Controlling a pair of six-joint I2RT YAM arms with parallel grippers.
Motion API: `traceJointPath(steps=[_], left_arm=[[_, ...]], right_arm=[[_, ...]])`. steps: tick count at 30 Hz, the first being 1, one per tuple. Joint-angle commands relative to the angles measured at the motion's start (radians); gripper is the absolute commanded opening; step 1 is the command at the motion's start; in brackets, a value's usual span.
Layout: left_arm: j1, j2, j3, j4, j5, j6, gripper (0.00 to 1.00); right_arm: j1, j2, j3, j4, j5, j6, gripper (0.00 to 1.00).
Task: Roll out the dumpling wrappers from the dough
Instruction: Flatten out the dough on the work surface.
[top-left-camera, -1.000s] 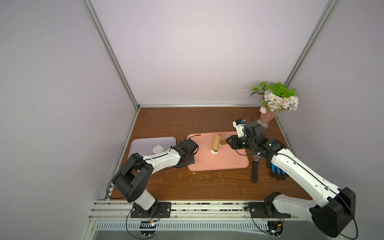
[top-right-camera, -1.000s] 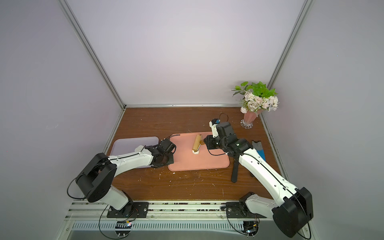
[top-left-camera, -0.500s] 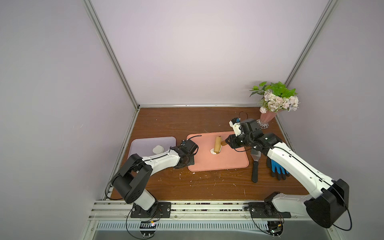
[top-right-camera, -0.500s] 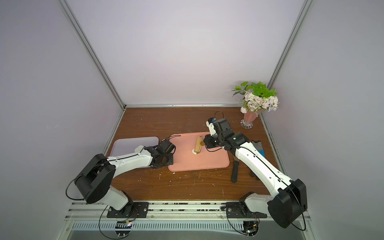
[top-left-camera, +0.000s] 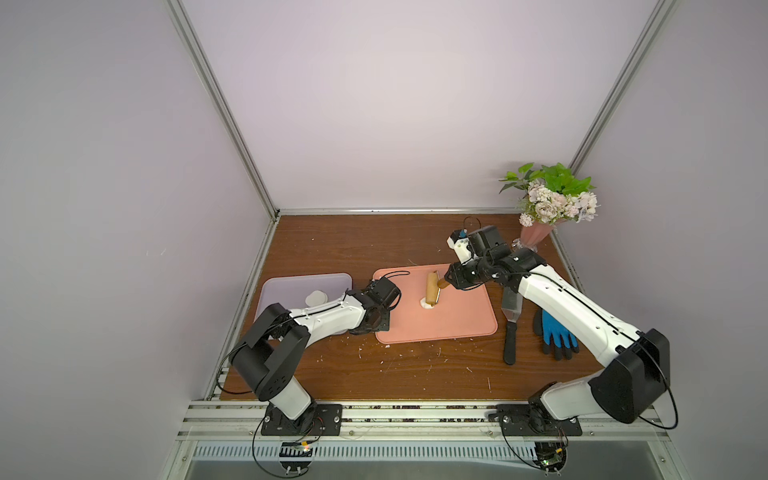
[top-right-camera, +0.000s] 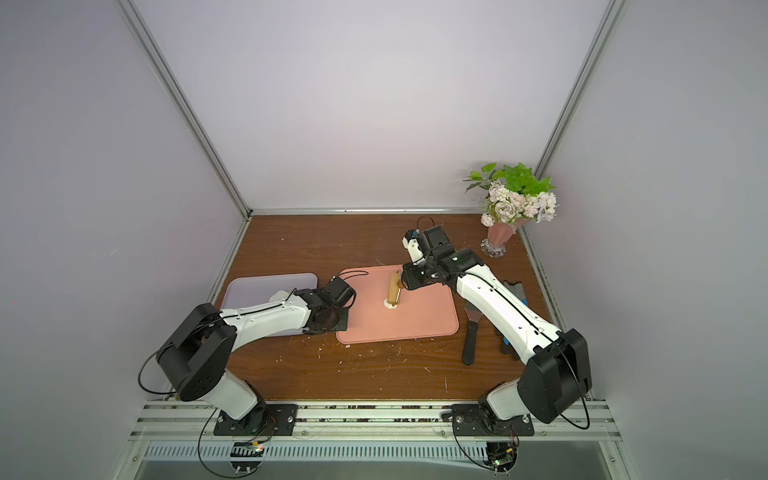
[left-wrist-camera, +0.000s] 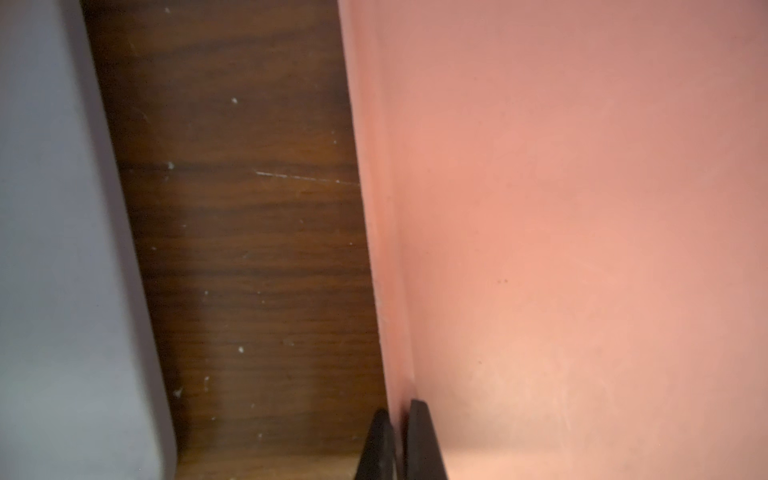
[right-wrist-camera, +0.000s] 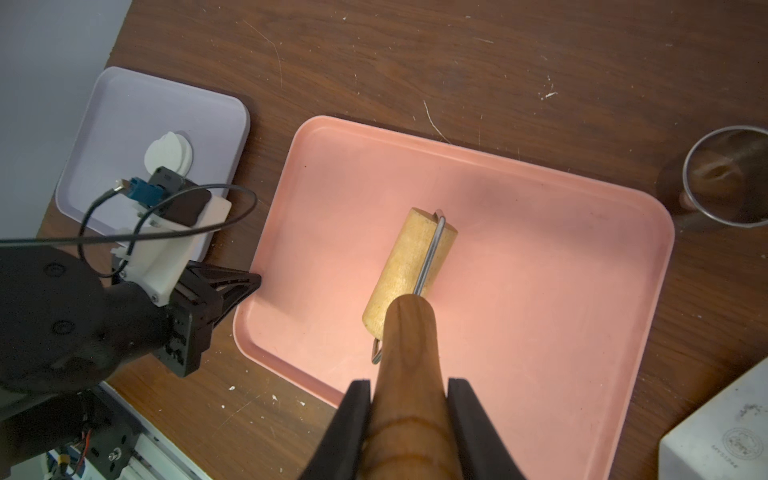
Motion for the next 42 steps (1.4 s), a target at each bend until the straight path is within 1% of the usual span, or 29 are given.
traceJointPath(steps=[1,9,15,19,23,25,28,30,32,34,36,37,42], left_arm=[[-0.009,0.047,0.012,-0.125,-0.073,0.058,0.0],[-0.009,0.08,0.031,-0.131,-0.117,0.047,0.0],[-0.009,0.082,0.056,-0.131,-0.118,0.041,0.0],[-0.009,0.086,0.062,-0.131,-0.108,0.039,0.0],[-0.009,0.088,0.06,-0.13,-0.1,0.033,0.0],[-0.009,0.087,0.059,-0.13,-0.095,0.031,0.0],[-0.009,0.088,0.058,-0.131,-0.099,0.031,0.0],[-0.009,0.091,0.057,-0.131,-0.098,0.031,0.0],[-0.009,0.089,0.058,-0.13,-0.092,0.027,0.0],[-0.009,0.088,0.057,-0.13,-0.086,0.023,0.0],[-0.009,0.085,0.057,-0.129,-0.084,0.02,0.0],[-0.009,0.083,0.056,-0.129,-0.083,0.019,0.0],[-0.01,0.073,0.052,-0.128,-0.076,0.017,0.0]], right_arm=[[0.006,0.011,0.092,-0.027,-0.025,-0.046,0.0],[0.043,0.121,0.215,-0.142,-0.022,-0.099,0.0],[0.062,0.181,0.254,-0.179,-0.009,-0.112,0.0],[0.082,0.22,0.287,-0.219,0.041,-0.125,0.0],[0.103,0.272,0.307,-0.256,0.125,-0.132,0.0],[0.105,0.272,0.311,-0.251,0.105,-0.126,0.0],[0.104,0.24,0.32,-0.194,0.028,-0.101,0.0],[0.103,0.224,0.365,-0.175,-0.016,-0.088,0.0],[0.103,0.217,0.427,-0.179,-0.034,-0.077,0.0],[0.103,0.225,0.501,-0.224,-0.019,-0.085,0.0],[0.102,0.25,0.577,-0.307,0.039,-0.109,0.0],[0.103,0.254,0.591,-0.335,0.062,-0.117,0.0],[0.105,0.252,0.547,-0.372,0.09,-0.131,0.0]])
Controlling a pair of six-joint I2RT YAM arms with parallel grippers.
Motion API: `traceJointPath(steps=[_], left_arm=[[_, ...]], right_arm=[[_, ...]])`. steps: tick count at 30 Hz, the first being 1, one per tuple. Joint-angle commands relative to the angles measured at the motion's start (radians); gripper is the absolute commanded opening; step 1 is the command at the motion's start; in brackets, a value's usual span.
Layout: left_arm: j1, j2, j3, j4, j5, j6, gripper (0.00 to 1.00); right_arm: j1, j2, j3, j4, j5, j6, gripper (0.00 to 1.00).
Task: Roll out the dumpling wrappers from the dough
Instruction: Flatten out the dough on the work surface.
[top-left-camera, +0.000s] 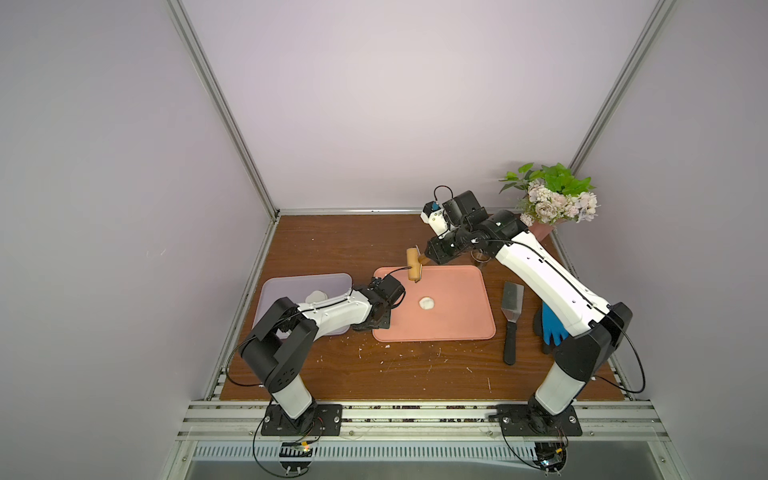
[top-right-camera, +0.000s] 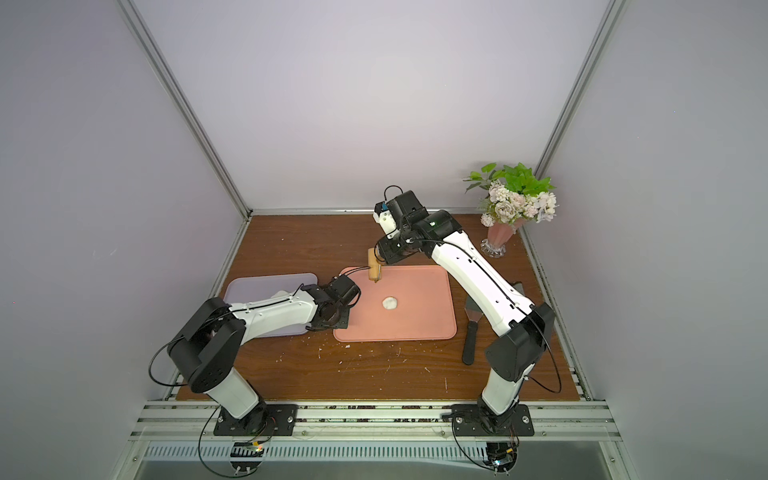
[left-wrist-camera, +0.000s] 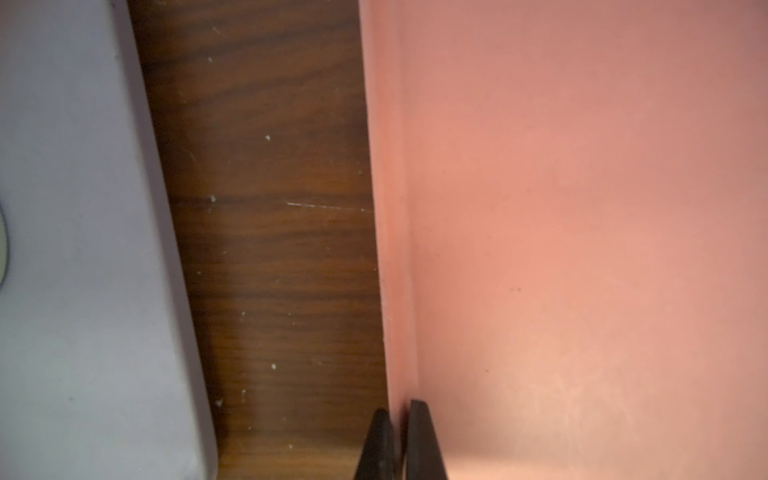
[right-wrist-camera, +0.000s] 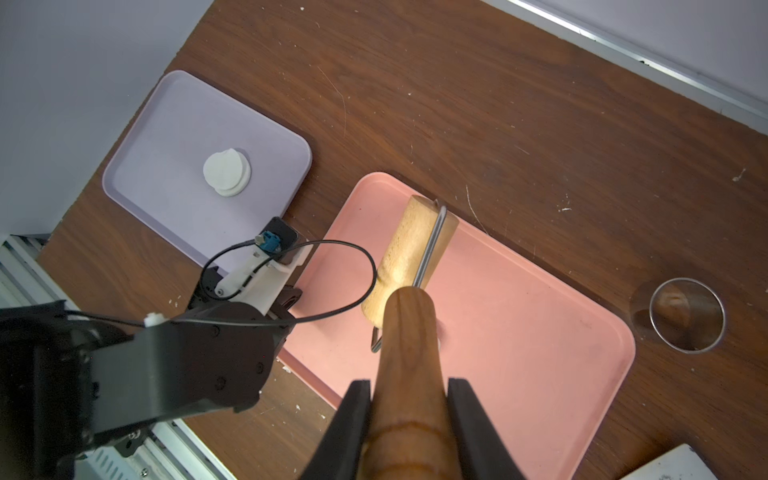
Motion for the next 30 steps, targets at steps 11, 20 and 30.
traceJointPath(steps=[11,20,30], left_arm=[[-0.006,0.01,-0.017,-0.06,0.009,0.001,0.0],[-0.007,0.009,-0.018,-0.059,0.009,-0.007,0.0],[-0.007,0.003,-0.017,-0.06,-0.001,-0.013,0.0]], right_arm=[[0.067,0.073,-0.025,-0.118,0.149,-0.03,0.0],[0.103,0.139,-0.111,-0.1,0.196,-0.043,0.0],[0.086,0.052,-0.199,0.012,0.129,-0.01,0.0]])
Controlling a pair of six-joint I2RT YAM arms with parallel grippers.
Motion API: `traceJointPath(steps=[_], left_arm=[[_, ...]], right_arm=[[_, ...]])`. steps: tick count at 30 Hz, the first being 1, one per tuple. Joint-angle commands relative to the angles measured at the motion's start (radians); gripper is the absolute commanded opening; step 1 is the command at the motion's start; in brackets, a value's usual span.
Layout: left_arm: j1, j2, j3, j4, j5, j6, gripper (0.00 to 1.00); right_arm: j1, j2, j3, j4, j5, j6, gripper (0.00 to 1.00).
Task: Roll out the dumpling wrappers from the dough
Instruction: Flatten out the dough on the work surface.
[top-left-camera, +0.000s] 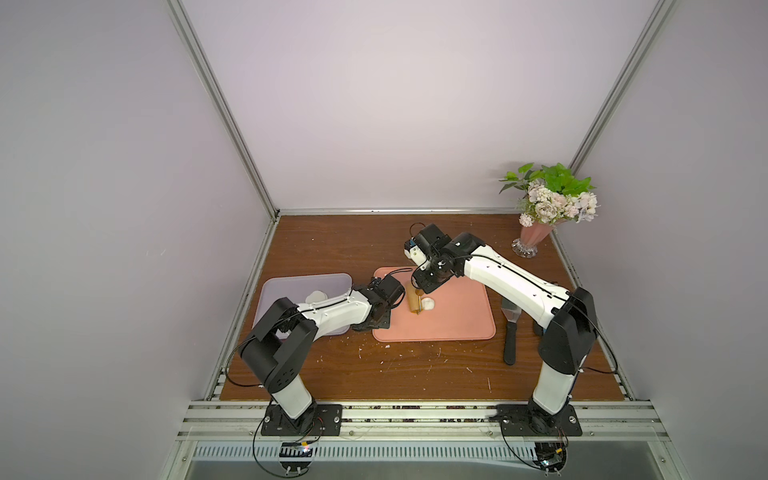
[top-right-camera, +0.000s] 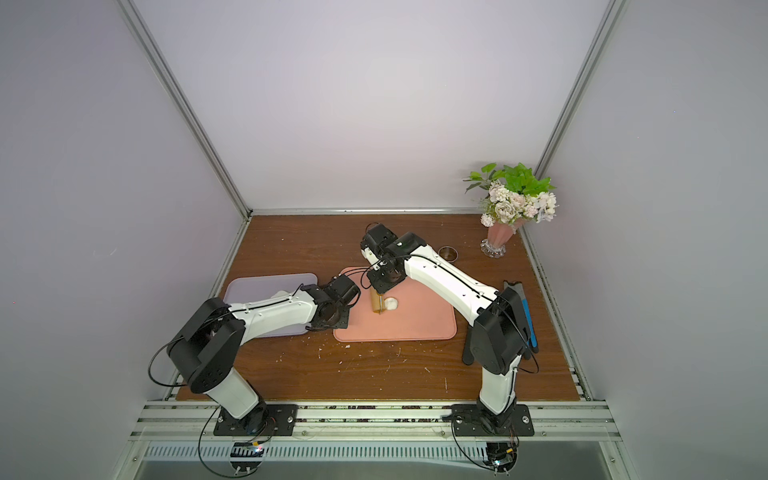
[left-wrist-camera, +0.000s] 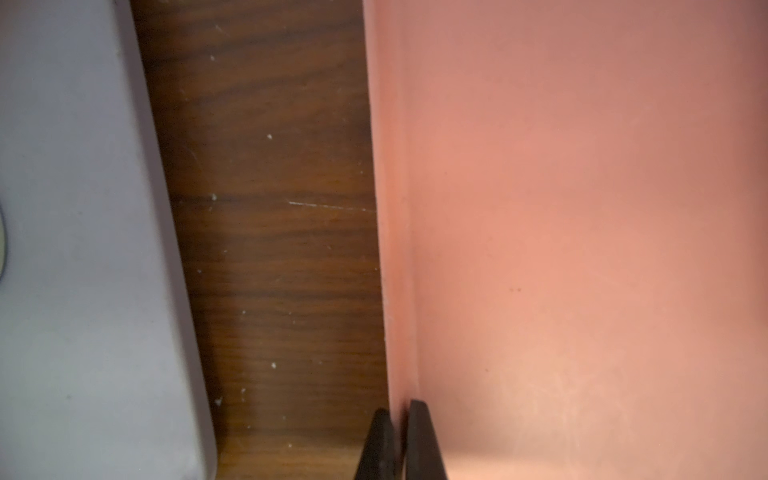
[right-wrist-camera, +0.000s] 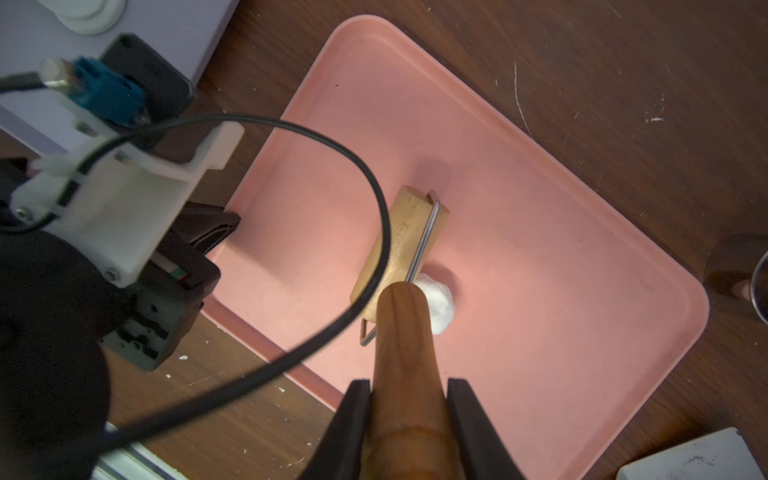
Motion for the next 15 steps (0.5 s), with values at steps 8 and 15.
traceJointPath(steps=[8,15], left_arm=[[-0.007,-0.006,-0.014,-0.061,0.0,-0.005,0.0],[-0.013,0.001,-0.021,-0.06,0.002,0.005,0.0]], right_arm=[[-0.026,-0.121,0.151,-0.072,-0.046,0.012,0.0],[-0.026,-0.131,0.085,-0.112,0.035,0.001,0.0]])
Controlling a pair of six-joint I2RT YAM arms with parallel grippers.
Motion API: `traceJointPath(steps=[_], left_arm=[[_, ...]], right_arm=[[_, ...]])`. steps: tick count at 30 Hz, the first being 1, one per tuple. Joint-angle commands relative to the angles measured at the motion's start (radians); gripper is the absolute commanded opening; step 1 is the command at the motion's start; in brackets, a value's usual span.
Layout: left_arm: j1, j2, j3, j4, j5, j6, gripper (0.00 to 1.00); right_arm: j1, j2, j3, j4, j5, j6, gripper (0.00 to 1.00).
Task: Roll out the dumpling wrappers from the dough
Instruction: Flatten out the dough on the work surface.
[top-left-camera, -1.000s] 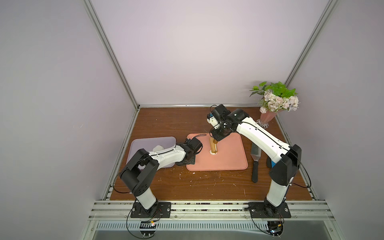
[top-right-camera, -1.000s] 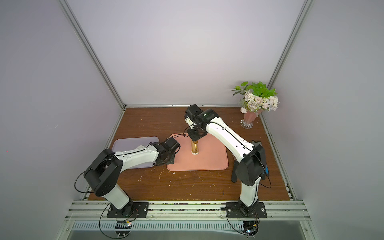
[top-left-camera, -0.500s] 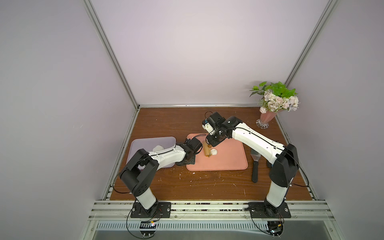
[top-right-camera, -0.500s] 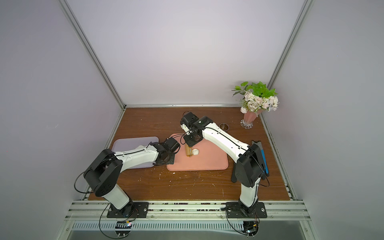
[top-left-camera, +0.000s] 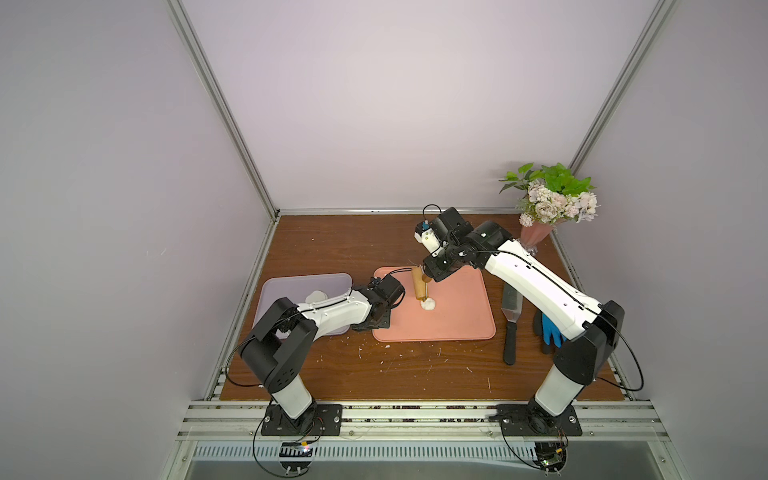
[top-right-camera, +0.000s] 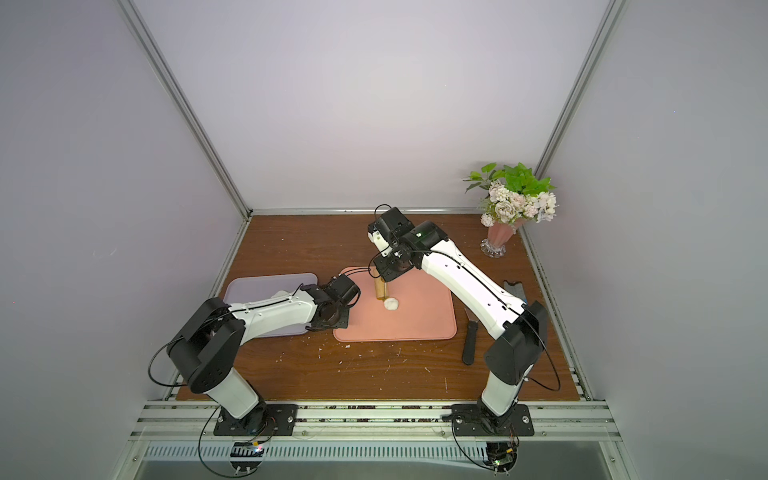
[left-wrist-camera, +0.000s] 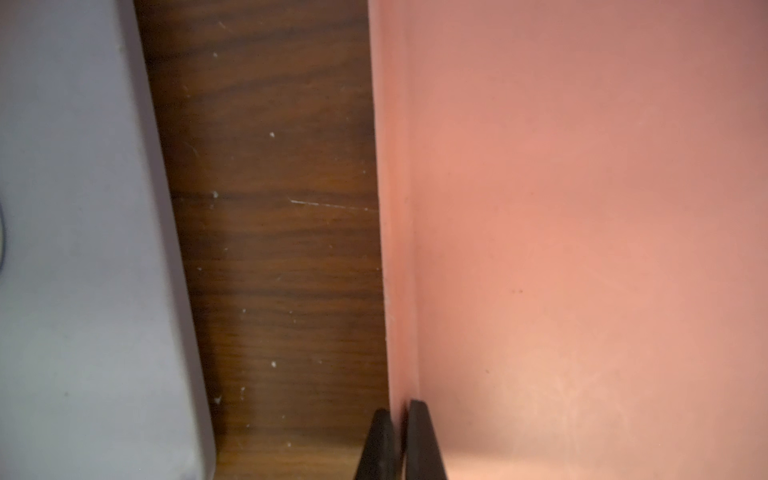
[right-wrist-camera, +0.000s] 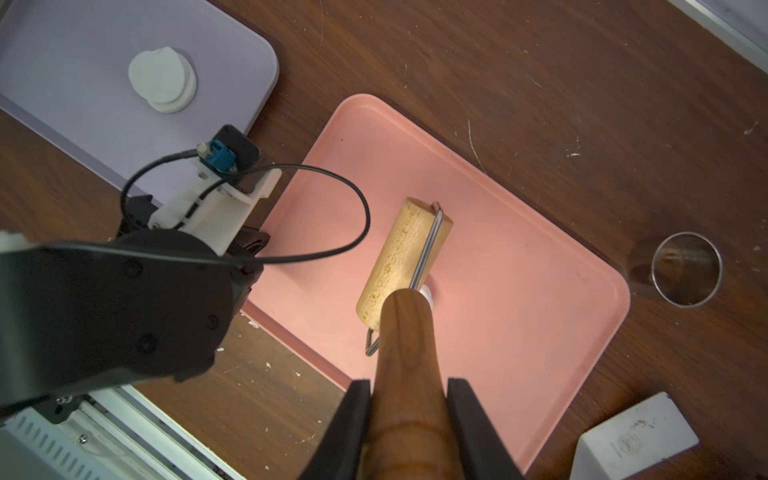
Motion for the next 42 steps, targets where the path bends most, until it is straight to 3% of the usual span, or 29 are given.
traceJointPath(steps=[1,16,32,42], left_arm=[[-0.013,0.002,-0.021,-0.06,-0.002,0.015,0.0],[-0.022,0.006,-0.023,-0.049,0.007,0.006,0.0],[-0.024,0.018,-0.02,-0.049,0.01,0.002,0.0],[-0.025,0.021,-0.021,-0.05,0.01,-0.006,0.0]], right_arm=[[-0.002,-0.022,-0.028,-0.032,0.039,-0.006,0.0],[-0.002,0.076,-0.162,0.011,0.068,-0.043,0.0],[-0.004,0.06,-0.409,0.188,-0.055,-0.005,0.0],[-0.005,0.049,-0.481,0.215,0.009,-0.002,0.0]])
